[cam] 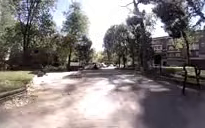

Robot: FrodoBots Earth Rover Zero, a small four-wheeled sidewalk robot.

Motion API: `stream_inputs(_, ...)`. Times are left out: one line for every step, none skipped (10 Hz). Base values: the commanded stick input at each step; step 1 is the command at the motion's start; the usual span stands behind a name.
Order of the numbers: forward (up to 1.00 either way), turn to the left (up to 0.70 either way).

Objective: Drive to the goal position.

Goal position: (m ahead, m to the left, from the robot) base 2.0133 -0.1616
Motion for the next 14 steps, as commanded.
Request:
stream_inputs(1.00,-0.34)
stream_inputs(1.00,-0.34)
stream_inputs(1.00,-0.34)
stream_inputs(1.00,-0.34)
stream_inputs(1.00,-0.34)
stream_inputs(1.00,-0.34)
stream_inputs(1.00,-0.34)
stream_inputs(1.00,-0.34)
stream_inputs(1.00,-0.34)
stream_inputs(1.00,-0.34)
stream_inputs(1.00,-0.34)
stream_inputs(1.00,-0.34)
stream_inputs(1.00,0.02)
stream_inputs(1.00,0.07)
